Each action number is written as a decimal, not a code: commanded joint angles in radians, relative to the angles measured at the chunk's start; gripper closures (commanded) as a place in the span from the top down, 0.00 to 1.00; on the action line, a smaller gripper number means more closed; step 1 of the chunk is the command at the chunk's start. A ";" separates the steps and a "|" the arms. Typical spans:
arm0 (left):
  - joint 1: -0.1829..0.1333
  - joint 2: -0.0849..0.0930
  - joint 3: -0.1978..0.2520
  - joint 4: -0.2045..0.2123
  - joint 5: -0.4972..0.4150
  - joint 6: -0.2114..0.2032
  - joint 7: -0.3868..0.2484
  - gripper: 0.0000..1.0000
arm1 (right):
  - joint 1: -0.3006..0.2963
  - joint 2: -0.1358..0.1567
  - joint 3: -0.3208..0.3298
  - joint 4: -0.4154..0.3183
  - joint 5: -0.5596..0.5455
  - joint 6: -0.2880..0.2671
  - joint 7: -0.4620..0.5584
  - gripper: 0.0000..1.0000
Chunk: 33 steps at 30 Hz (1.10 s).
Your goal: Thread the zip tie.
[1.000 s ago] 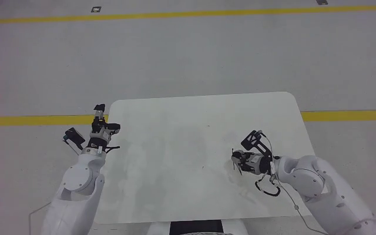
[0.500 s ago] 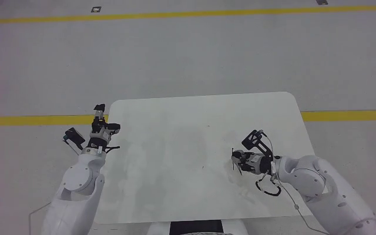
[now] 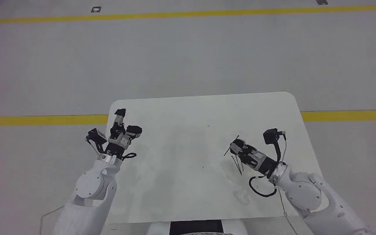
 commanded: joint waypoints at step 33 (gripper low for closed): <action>-0.204 -0.031 0.420 0.045 0.343 -0.093 -0.272 1.00 | 0.055 -0.039 -0.065 0.131 0.276 0.000 -0.106 0.00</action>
